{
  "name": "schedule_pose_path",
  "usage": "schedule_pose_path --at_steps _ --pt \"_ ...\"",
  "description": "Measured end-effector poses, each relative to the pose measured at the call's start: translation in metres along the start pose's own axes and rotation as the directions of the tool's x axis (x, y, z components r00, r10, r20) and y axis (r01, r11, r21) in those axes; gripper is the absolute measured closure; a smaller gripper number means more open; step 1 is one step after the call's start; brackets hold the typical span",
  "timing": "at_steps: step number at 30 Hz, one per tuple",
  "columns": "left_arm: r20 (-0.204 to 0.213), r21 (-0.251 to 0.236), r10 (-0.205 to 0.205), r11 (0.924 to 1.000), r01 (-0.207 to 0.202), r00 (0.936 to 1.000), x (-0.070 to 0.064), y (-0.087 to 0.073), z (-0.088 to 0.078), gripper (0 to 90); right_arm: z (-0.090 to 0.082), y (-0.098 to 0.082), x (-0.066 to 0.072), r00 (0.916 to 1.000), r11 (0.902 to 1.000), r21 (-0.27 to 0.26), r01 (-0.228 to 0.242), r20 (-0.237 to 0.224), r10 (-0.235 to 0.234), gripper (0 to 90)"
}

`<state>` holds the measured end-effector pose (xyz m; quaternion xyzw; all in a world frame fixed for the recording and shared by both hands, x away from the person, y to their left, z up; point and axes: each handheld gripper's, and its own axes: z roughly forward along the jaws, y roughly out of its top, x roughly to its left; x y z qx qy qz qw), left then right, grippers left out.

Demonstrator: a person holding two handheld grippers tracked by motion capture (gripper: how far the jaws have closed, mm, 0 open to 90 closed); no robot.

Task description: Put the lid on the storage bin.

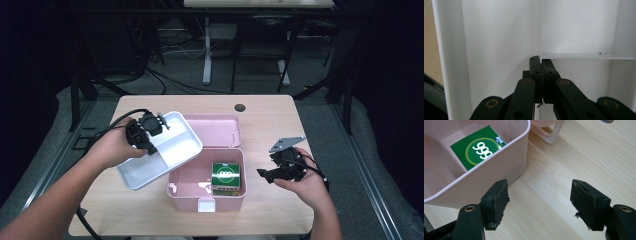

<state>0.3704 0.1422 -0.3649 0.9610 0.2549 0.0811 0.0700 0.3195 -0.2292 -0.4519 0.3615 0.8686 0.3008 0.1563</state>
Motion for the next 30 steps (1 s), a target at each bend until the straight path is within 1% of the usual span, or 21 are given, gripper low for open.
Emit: schedule_pose_path --at_steps 1,2,3,4,6,7,8,11,12,13,14,15,16,19,22,23,24,26,28,29,30 --pt "0.001 -0.004 0.015 0.9999 -0.015 0.9999 -0.003 0.004 0.001 89.2 0.000 0.000 0.000 1.0000 1.0000 -0.002 0.002 -0.003 -0.002 30.1" --pt "0.007 -0.009 0.045 0.9990 -0.045 0.9990 -0.008 0.012 0.002 89.3 0.000 0.000 0.001 1.0000 1.0000 -0.004 0.005 -0.006 -0.005 30.1" --pt "0.007 -0.009 0.045 0.9990 -0.045 0.9990 -0.008 0.012 0.002 89.3 0.000 0.001 0.001 1.0000 1.0000 -0.001 0.006 -0.006 -0.006 30.1" --pt "0.015 -0.007 0.081 0.9967 -0.081 0.9966 -0.013 0.021 0.003 89.3 0.000 0.001 0.001 1.0000 1.0000 0.001 0.005 -0.005 -0.005 30.1" --pt "0.015 -0.007 0.117 0.9931 -0.117 0.9930 -0.018 0.028 0.005 89.3 0.000 0.000 0.001 1.0000 1.0000 0.001 0.005 -0.005 -0.005 30.1" --pt "0.007 -0.012 0.142 0.9898 -0.142 0.9899 -0.020 0.031 0.007 89.3 0.000 0.000 0.001 1.0000 1.0000 0.000 0.004 -0.004 -0.004 30.1" --pt "0.003 -0.014 0.171 0.9851 -0.171 0.9852 -0.023 0.035 0.008 89.3 0.000 0.000 0.000 0.9999 1.0000 -0.003 -0.001 -0.010 0.001 30.1" --pt "0.014 -0.020 0.216 0.9763 -0.215 0.9764 -0.030 0.043 0.011 89.3 0.000 0.000 0.000 0.9999 1.0000 -0.003 -0.004 -0.010 0.004 30.1" --pt "0.013 -0.014 0.234 0.9721 -0.234 0.9721 -0.033 0.046 0.012 89.2 0.000 0.000 0.000 0.9999 1.0000 -0.004 -0.004 -0.012 0.004 30.1" --pt "0.015 -0.013 0.258 0.9660 -0.258 0.9659 -0.035 0.049 0.013 89.2 0.000 0.000 -0.001 0.9999 1.0000 -0.007 -0.002 -0.010 0.001 30.1" --pt "0.016 -0.017 0.272 0.9622 -0.272 0.9621 -0.037 0.051 0.014 89.2 0.000 0.000 -0.001 0.9999 1.0000 -0.005 -0.004 -0.009 0.004 30.1" --pt "0.022 -0.019 0.283 0.9589 -0.283 0.9587 -0.038 0.054 0.015 89.2 0.000 0.000 -0.001 1.0000 1.0000 -0.006 -0.003 -0.009 0.003 30.1" --pt "0.033 -0.015 0.288 0.9576 -0.288 0.9570 -0.040 0.057 0.015 89.2 0.000 -0.001 -0.001 0.9999 1.0000 -0.007 -0.004 -0.010 0.004 30.1" --pt "0.043 -0.011 0.280 0.9601 -0.280 0.9591 -0.045 0.064 0.019 89.3 0.000 -0.001 -0.001 0.9999 0.9999 -0.014 -0.006 -0.016 0.006 30.1" --pt "0.048 -0.013 0.303 0.9531 -0.302 0.9518 -0.051 0.070 0.022 89.5 -0.001 -0.001 -0.002 0.9999 0.9998 -0.016 -0.008 -0.015 0.008 30.1" --pt "0.051 -0.011 0.305 0.9523 -0.305 0.9509 -0.053 0.071 0.023 89.5 -0.001 -0.001 -0.002 0.9998 0.9998 -0.016 -0.011 -0.014 0.011 30.1" --pt "0.063 -0.010 0.318 0.9482 -0.318 0.9461 -0.055 0.073 0.023 89.4 -0.001 -0.001 -0.003 0.9998 0.9998 -0.014 -0.012 -0.017 0.012 30.1" --pt "0.067 -0.018 0.334 0.9426 -0.333 0.9402 -0.059 0.076 0.024 89.5 0.000 -0.002 -0.003 0.9997 0.9997 -0.017 -0.016 -0.018 0.016 30.1" --pt "0.079 -0.031 0.343 0.9392 -0.342 0.9360 -0.063 0.078 0.024 89.5 0.000 -0.002 -0.003 0.9997 0.9997 -0.017 -0.015 -0.019 0.015 30.1" --pt "0.091 -0.036 0.350 0.9366 -0.348 0.9322 -0.064 0.080 0.024 89.5 0.000 -0.002 -0.003 0.9997 0.9997 -0.017 -0.015 -0.019 0.014 30.1" --pt "0.094 -0.044 0.360 0.9329 -0.357 0.9283 -0.066 0.080 0.024 89.5 0.000 -0.002 -0.003 0.9997 0.9997 -0.018 -0.015 -0.020 0.015 30.1"
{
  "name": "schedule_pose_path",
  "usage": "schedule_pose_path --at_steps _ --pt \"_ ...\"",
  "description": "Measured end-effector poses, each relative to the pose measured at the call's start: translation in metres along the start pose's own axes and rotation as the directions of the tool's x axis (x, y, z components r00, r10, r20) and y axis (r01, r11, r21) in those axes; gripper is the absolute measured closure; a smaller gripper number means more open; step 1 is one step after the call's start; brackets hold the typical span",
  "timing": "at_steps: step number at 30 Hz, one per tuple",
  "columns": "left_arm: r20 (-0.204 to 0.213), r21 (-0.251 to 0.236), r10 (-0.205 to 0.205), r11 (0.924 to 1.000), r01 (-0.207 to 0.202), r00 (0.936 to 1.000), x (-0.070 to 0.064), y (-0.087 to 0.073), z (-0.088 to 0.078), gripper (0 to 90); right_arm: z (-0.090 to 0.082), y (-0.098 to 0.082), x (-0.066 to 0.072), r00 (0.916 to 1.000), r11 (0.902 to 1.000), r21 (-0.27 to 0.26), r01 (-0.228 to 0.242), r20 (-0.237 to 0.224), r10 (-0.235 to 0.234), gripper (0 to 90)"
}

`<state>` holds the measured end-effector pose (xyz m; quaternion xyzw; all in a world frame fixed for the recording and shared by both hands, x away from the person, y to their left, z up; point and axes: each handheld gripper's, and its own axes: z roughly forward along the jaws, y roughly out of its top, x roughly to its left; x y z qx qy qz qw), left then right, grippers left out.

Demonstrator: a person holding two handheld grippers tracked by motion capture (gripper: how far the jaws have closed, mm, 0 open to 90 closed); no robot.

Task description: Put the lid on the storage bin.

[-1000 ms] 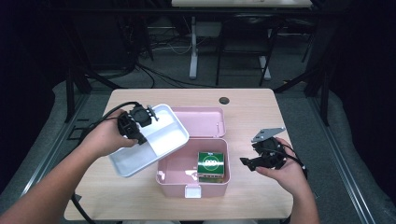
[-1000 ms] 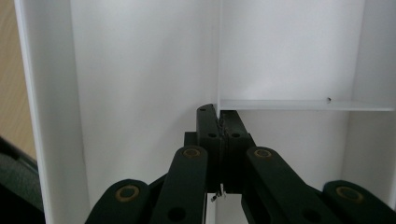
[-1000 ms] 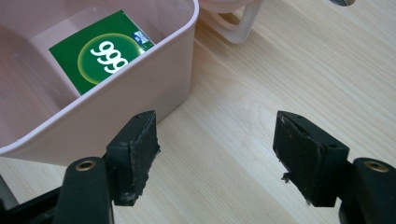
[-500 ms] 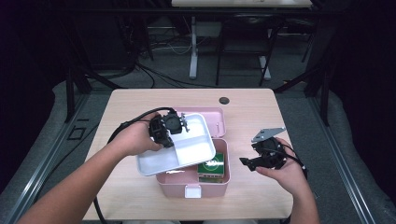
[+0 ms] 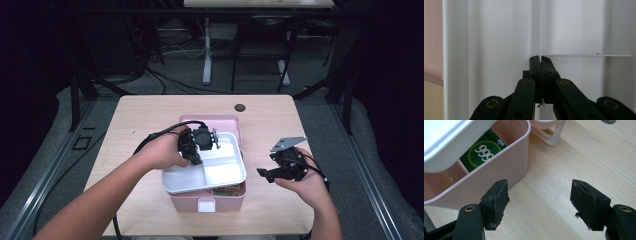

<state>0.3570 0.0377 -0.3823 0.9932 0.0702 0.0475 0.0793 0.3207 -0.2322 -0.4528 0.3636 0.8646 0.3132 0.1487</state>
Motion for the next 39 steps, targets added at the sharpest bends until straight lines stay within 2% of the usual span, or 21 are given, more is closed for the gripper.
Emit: schedule_pose_path --at_steps 2,11,13,17,20,24,27,30,32,33,39 --pt "0.015 -0.002 0.012 0.9999 -0.012 0.9998 -0.003 0.003 0.002 89.5 0.000 0.000 0.000 1.0000 1.0000 -0.002 -0.002 0.000 0.002 30.2" --pt "0.027 -0.006 0.078 0.9970 -0.078 0.9966 -0.007 0.011 0.016 89.5 -0.001 0.000 -0.001 1.0000 1.0000 -0.004 -0.007 -0.005 0.007 30.4" --pt "0.039 -0.017 0.071 0.9974 -0.070 0.9967 -0.006 0.010 0.020 89.5 0.000 -0.001 -0.001 1.0000 0.9999 -0.008 -0.007 -0.006 0.007 30.4" --pt "0.044 0.004 0.094 0.9955 -0.094 0.9946 -0.006 0.010 0.027 89.5 0.000 -0.001 -0.002 1.0000 0.9999 -0.007 -0.009 -0.003 0.009 30.4" --pt "0.052 0.001 0.091 0.9958 -0.092 0.9945 -0.005 0.009 0.031 89.2 0.000 -0.001 -0.002 0.9999 0.9999 -0.009 -0.011 -0.006 0.011 30.4" --pt "0.044 0.011 0.100 0.9948 -0.101 0.9940 -0.005 0.010 0.032 88.6 0.000 -0.001 -0.002 0.9999 0.9999 -0.010 -0.010 -0.007 0.010 30.4" --pt "0.026 0.012 0.122 0.9924 -0.122 0.9922 -0.004 0.009 0.032 88.4 0.001 -0.001 -0.001 0.9999 0.9999 -0.009 -0.008 -0.010 0.008 30.4" --pt "0.010 0.038 0.133 0.9903 -0.133 0.9911 -0.003 0.008 0.037 89.4 0.002 -0.001 -0.001 0.9999 0.9999 -0.010 -0.012 -0.011 0.011 30.4" --pt "0.022 0.048 0.147 0.9878 -0.148 0.9889 -0.005 0.008 0.040 89.4 0.001 0.000 -0.002 0.9999 0.9999 0.006 -0.012 -0.007 0.012 30.4" --pt "0.022 0.045 0.153 0.9871 -0.154 0.9880 -0.006 0.008 0.042 89.4 0.002 -0.001 -0.002 0.9999 0.9999 -0.008 -0.014 -0.009 0.014 30.4" --pt "0.028 0.042 0.140 0.9891 -0.141 0.9897 -0.005 0.007 0.048 89.4 0.002 -0.001 -0.002 0.9999 0.9998 -0.013 -0.017 0.000 0.017 30.4"
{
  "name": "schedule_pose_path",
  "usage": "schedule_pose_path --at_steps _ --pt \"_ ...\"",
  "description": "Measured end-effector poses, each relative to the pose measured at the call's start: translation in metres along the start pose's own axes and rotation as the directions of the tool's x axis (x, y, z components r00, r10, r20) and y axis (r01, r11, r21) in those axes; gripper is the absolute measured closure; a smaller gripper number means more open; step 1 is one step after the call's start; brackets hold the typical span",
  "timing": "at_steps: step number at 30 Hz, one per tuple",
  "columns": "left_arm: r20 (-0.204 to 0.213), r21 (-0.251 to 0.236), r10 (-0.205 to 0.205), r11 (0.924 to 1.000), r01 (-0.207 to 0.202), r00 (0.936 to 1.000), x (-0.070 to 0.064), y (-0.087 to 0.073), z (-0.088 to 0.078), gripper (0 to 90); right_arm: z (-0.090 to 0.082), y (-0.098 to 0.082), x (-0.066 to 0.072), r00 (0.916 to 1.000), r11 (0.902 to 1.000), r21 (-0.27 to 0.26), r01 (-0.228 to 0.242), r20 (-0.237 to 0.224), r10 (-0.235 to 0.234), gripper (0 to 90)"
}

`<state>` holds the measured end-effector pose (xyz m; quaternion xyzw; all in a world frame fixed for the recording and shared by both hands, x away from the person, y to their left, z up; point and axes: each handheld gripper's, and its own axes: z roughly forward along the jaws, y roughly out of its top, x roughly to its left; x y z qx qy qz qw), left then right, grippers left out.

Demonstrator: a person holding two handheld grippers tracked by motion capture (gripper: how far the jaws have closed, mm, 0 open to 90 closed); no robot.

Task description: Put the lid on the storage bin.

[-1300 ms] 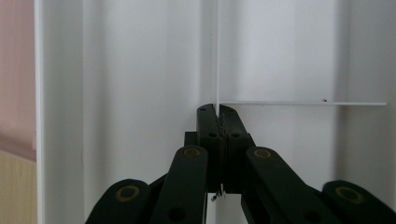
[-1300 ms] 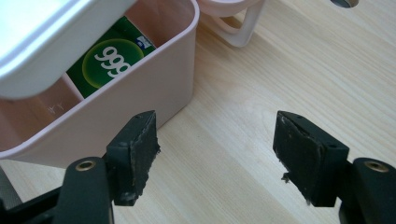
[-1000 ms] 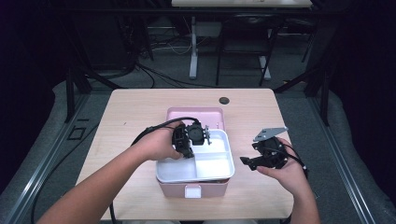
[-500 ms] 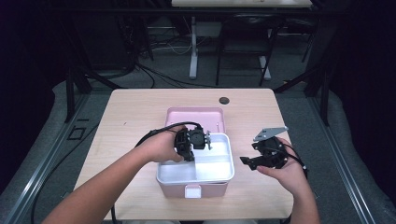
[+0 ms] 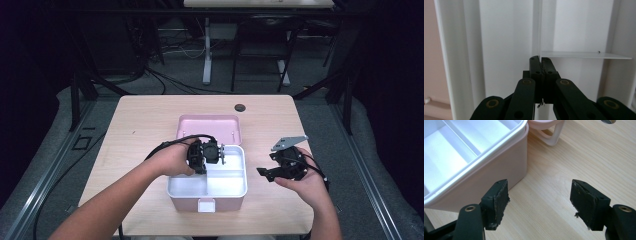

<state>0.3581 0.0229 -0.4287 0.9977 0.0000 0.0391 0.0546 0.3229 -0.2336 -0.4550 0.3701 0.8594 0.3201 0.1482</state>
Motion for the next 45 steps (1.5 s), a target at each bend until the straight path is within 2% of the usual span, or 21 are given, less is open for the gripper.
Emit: schedule_pose_path --at_steps 3,6,18,22,29,32,41,45 --pt "0.006 -0.003 -0.009 1.0000 0.009 0.9999 0.001 -0.001 0.002 89.2 0.001 0.000 0.000 1.0000 1.0000 0.003 0.001 -0.008 -0.001 30.4" --pt "0.013 -0.002 -0.039 0.9992 0.039 0.9991 0.002 -0.001 0.003 88.4 0.001 0.000 0.000 1.0000 1.0000 0.007 0.000 -0.008 0.000 30.4" --pt "0.004 0.020 -0.054 0.9984 0.053 0.9986 0.001 0.002 0.010 86.5 0.005 0.000 -0.001 0.9999 0.9999 0.008 -0.012 0.003 0.012 30.4" --pt "0.006 0.019 -0.053 0.9984 0.053 0.9986 0.001 0.003 0.011 86.6 0.007 0.001 0.000 0.9999 0.9998 0.011 -0.014 0.001 0.014 30.4" --pt "0.000 0.052 -0.050 0.9974 0.050 0.9988 -0.001 0.008 0.012 86.4 0.011 0.002 0.000 0.9997 0.9995 0.023 -0.023 0.007 0.023 30.4" --pt "-0.009 0.054 -0.046 0.9974 0.046 0.9989 -0.001 0.008 0.012 86.3 0.013 0.002 0.001 0.9996 0.9995 0.015 -0.026 0.007 0.026 30.4" --pt "0.006 0.062 -0.055 0.9966 0.055 0.9985 0.000 0.009 0.012 86.0 0.011 0.002 -0.002 0.9986 0.9987 -0.011 -0.051 0.012 0.051 30.4" --pt "0.003 0.064 -0.052 0.9966 0.052 0.9986 0.000 0.009 0.012 86.0 0.007 0.006 -0.002 0.9975 0.9978 -0.026 -0.061 0.033 0.062 30.4"
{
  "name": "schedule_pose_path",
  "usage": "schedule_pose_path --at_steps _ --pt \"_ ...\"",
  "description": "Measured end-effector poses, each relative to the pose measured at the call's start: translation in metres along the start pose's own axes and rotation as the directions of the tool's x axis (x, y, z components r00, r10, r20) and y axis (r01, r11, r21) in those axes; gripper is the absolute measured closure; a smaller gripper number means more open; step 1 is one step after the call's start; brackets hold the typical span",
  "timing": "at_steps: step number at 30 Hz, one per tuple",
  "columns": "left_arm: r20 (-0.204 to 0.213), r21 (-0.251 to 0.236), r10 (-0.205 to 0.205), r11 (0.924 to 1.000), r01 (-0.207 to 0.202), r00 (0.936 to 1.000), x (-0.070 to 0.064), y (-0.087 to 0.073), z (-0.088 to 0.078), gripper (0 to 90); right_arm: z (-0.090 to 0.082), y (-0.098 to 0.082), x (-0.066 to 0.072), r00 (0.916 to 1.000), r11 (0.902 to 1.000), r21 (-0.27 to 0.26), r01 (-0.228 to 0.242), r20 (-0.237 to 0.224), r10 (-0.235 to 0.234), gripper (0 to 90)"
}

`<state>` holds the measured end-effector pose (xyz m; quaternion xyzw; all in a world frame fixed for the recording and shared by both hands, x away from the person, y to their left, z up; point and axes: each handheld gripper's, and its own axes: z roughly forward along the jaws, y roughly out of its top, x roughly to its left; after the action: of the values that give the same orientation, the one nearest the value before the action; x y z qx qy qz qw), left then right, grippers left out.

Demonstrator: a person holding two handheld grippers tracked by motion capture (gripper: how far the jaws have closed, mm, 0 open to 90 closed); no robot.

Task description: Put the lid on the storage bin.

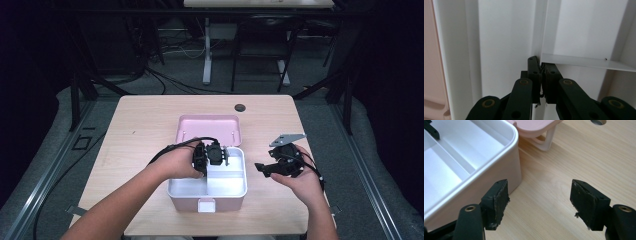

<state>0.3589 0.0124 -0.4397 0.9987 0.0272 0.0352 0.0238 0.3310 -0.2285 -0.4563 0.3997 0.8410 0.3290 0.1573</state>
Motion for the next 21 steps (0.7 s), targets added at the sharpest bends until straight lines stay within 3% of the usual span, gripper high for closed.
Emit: schedule_pose_path --at_steps 10,15,19,21 --pt "-0.002 0.006 0.001 1.0000 -0.001 1.0000 0.000 0.001 0.000 86.2 0.002 0.022 0.002 1.0000 0.9990 -0.045 0.001 -0.005 -0.002 31.5" --pt "-0.003 0.006 0.001 1.0000 -0.001 1.0000 0.000 0.001 0.000 86.4 0.007 0.037 0.001 1.0000 0.9999 -0.009 0.009 -0.004 -0.009 34.4" --pt "-0.001 0.006 0.004 1.0000 -0.004 1.0000 -0.001 0.001 0.000 86.5 0.014 0.048 0.000 0.9995 0.9999 0.002 -0.013 0.031 0.013 37.5" --pt "-0.011 0.007 0.009 0.9999 -0.009 0.9999 -0.002 0.001 0.001 86.5 0.019 0.053 0.000 0.9975 0.9991 0.033 -0.028 0.065 0.026 37.8"
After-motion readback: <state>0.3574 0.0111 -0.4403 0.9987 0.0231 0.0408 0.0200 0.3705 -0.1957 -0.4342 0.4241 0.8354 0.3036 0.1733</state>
